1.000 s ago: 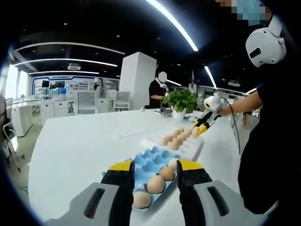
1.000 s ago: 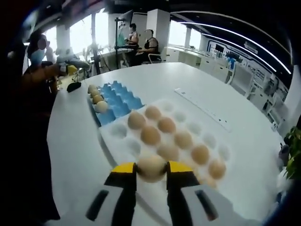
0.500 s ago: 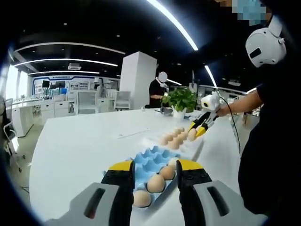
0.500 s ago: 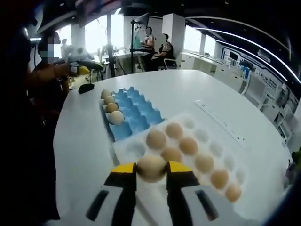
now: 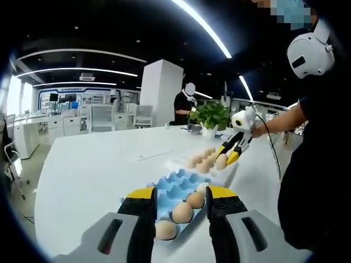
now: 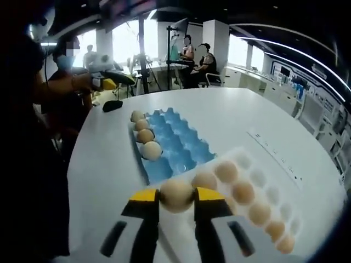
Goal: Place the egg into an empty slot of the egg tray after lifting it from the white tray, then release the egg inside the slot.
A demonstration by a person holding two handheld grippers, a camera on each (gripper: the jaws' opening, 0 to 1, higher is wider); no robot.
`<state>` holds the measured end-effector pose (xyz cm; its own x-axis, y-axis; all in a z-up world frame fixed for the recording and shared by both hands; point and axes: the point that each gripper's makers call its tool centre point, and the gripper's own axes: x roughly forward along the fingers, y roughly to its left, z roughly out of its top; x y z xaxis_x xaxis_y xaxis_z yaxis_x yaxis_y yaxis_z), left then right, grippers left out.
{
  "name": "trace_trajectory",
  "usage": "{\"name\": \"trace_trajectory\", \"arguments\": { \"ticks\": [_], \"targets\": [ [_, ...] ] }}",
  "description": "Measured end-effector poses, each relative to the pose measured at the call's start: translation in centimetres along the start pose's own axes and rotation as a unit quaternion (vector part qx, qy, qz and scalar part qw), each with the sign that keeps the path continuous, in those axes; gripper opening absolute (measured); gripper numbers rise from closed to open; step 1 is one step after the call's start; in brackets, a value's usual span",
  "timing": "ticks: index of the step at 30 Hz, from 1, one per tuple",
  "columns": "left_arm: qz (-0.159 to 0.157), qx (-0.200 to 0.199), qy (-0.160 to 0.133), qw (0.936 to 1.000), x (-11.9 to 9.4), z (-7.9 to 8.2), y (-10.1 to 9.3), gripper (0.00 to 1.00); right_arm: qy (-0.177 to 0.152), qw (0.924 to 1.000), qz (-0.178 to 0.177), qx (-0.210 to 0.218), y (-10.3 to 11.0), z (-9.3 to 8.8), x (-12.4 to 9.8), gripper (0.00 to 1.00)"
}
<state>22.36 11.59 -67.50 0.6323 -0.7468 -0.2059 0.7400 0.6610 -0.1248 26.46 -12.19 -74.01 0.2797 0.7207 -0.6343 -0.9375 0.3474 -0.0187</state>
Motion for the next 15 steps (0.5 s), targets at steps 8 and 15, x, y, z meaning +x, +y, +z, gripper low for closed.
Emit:
{"name": "trace_trajectory", "arguments": {
  "ticks": [8, 15],
  "targets": [
    [0.000, 0.002, 0.000, 1.0000, 0.0, 0.1, -0.1, 0.36, -0.005, 0.9997, 0.023, -0.010, 1.1, 0.9, 1.5, 0.24],
    [0.001, 0.001, 0.001, 1.0000, -0.1, 0.0, -0.1, 0.35, -0.009, 0.9993, 0.034, -0.014, 1.6, 1.5, 2.5, 0.24]
  ]
}}
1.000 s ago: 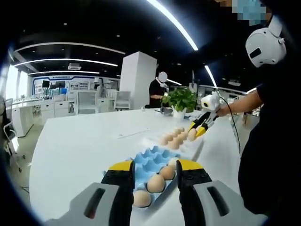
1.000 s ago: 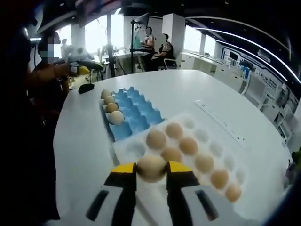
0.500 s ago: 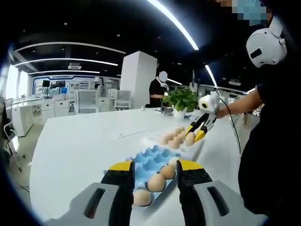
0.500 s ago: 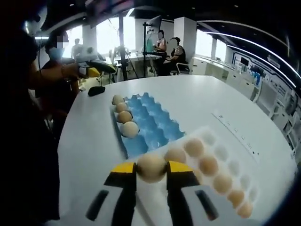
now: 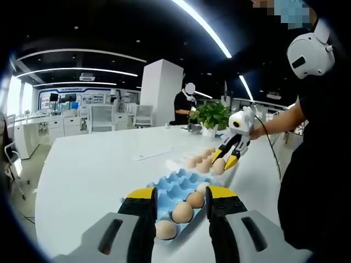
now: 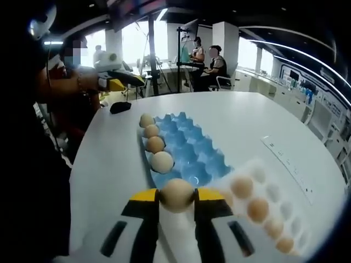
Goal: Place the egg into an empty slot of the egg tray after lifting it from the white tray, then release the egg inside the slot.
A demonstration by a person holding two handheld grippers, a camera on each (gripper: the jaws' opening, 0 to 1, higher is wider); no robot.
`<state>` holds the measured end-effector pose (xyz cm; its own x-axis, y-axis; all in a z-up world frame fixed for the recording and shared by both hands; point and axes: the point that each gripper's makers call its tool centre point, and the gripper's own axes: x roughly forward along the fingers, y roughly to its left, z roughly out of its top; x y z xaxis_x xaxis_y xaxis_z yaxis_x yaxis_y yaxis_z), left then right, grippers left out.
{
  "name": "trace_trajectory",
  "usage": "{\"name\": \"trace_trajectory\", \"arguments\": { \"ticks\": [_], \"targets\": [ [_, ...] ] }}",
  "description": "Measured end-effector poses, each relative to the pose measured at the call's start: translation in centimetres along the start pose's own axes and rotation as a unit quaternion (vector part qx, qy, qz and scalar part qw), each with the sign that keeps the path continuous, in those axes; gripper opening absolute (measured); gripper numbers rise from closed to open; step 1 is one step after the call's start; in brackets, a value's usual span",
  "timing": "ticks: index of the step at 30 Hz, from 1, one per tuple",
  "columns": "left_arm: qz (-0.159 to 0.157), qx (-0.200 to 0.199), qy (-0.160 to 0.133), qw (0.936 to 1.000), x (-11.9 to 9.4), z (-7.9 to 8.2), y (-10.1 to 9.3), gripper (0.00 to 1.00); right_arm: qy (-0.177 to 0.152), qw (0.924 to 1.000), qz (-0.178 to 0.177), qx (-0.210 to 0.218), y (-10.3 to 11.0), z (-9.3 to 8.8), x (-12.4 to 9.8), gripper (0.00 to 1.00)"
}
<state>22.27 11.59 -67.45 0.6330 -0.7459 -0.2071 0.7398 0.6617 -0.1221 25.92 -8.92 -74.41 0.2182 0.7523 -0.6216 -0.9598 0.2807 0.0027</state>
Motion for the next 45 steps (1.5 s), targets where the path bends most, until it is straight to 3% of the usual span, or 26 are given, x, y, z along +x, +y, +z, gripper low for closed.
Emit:
{"name": "trace_trajectory", "arguments": {
  "ticks": [45],
  "targets": [
    [0.003, -0.002, -0.002, 1.0000, -0.2, 0.1, 0.2, 0.35, 0.032, 0.9984, 0.040, -0.022, 0.9, -1.0, 4.6, 0.24]
  ]
}}
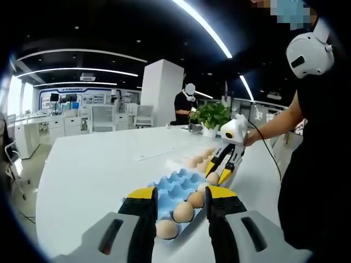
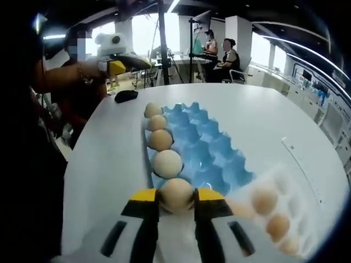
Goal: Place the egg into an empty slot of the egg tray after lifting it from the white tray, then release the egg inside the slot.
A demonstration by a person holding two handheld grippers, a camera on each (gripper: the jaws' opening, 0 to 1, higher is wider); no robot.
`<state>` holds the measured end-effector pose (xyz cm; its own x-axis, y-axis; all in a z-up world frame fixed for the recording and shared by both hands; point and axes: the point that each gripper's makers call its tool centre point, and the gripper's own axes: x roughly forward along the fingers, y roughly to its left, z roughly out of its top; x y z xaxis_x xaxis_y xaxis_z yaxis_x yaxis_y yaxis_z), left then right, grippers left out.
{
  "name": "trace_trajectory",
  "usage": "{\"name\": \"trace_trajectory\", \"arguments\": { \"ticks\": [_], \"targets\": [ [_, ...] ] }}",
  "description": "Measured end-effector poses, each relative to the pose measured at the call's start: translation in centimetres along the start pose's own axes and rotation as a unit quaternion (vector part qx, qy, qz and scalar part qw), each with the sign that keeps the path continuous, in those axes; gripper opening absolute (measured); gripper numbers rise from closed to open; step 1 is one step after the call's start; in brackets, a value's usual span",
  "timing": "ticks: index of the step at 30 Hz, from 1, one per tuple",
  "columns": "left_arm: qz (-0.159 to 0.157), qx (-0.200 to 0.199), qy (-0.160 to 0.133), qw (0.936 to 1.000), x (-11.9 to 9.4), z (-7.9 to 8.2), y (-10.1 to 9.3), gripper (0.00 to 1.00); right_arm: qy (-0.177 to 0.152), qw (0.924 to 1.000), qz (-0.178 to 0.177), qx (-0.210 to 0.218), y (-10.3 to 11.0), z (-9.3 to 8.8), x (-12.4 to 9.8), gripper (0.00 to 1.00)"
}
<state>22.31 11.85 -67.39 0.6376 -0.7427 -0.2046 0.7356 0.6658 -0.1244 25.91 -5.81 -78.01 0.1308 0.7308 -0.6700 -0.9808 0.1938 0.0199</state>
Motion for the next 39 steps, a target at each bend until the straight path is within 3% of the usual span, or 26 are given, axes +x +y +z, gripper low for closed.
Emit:
{"name": "trace_trajectory", "arguments": {
  "ticks": [16, 32, 35, 37, 39],
  "targets": [
    [0.003, 0.000, 0.002, 1.0000, -0.25, -0.04, 0.04, 0.35, 0.008, 0.9998, 0.009, -0.014, 0.14, -0.28, 0.84, 0.24],
    [0.001, 0.001, 0.004, 1.0000, -0.24, -0.11, -0.06, 0.34, -0.005, 0.9989, 0.008, -0.045, 0.44, -0.27, 0.88, 0.26],
    [0.001, 0.001, 0.001, 1.0000, -0.21, 0.03, -0.06, 0.34, 0.002, 0.9950, 0.004, -0.100, 0.48, -0.66, 0.97, 0.27],
    [0.001, 0.001, 0.001, 1.0000, -0.20, 0.10, -0.06, 0.34, -0.003, 0.9974, 0.003, -0.072, 0.57, -0.63, 0.98, 0.27],
    [0.001, 0.002, 0.001, 1.0000, -0.17, 0.15, -0.04, 0.34, -0.003, 0.9973, 0.001, -0.074, 0.42, -0.62, 0.95, 0.27]
  ]
}}
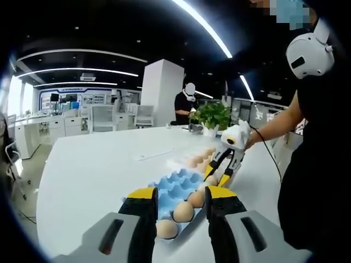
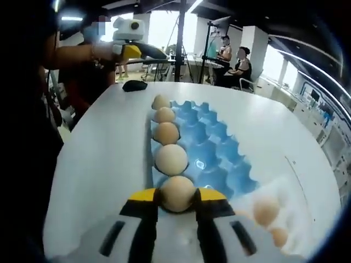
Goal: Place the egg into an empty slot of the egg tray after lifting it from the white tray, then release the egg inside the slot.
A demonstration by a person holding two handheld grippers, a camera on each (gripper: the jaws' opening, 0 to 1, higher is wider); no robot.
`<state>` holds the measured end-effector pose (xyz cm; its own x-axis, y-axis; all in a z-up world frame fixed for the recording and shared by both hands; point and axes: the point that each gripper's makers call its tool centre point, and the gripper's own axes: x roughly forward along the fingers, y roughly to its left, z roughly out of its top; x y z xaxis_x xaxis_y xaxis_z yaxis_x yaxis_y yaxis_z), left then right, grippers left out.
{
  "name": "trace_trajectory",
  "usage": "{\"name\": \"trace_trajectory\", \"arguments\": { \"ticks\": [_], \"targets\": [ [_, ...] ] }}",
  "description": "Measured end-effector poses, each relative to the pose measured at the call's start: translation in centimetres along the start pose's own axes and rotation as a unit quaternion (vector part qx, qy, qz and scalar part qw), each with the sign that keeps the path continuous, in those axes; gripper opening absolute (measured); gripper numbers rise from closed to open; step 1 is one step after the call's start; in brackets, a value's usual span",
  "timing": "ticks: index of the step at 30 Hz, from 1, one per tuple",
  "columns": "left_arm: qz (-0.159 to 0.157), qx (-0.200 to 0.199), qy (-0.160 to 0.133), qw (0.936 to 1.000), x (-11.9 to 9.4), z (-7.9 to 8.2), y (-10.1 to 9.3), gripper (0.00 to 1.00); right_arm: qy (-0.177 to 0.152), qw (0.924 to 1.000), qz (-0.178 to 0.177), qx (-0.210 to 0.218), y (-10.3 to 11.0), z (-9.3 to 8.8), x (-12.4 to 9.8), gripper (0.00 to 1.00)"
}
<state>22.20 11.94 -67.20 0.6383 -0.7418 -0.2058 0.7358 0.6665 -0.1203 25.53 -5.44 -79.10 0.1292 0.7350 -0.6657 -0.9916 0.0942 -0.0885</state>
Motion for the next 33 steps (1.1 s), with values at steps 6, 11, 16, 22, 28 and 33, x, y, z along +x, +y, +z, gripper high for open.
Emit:
{"name": "trace_trajectory", "arguments": {
  "ticks": [6, 11, 16, 22, 28, 33],
  "targets": [
    [-0.001, 0.000, -0.001, 1.0000, 0.1, 0.0, 0.0, 0.34, -0.004, 0.9998, 0.002, 0.019, 0.1, 0.1, -0.4, 0.27],
    [-0.002, 0.000, -0.002, 1.0000, 0.2, 0.0, 0.0, 0.34, -0.026, 0.9987, -0.016, 0.040, -0.6, 0.9, -1.9, 0.26],
    [-0.001, 0.001, -0.004, 1.0000, 0.2, 0.1, 0.1, 0.34, -0.054, 0.9920, -0.092, 0.069, -4.7, 1.0, -4.8, 0.26],
    [0.000, 0.000, -0.004, 1.0000, 0.3, 0.1, 0.1, 0.34, -0.045, 0.9883, -0.116, 0.088, -6.6, -0.5, -6.1, 0.26],
    [-0.001, 0.000, -0.004, 1.0000, 0.4, 0.1, 0.0, 0.34, -0.021, 0.9877, -0.121, 0.097, -7.1, -2.2, -5.6, 0.26],
    [0.001, 0.001, -0.002, 1.0000, 0.3, 0.1, 0.1, 0.34, -0.012, 0.9881, -0.118, 0.097, -7.3, -2.7, -4.9, 0.27]
  ]
}}
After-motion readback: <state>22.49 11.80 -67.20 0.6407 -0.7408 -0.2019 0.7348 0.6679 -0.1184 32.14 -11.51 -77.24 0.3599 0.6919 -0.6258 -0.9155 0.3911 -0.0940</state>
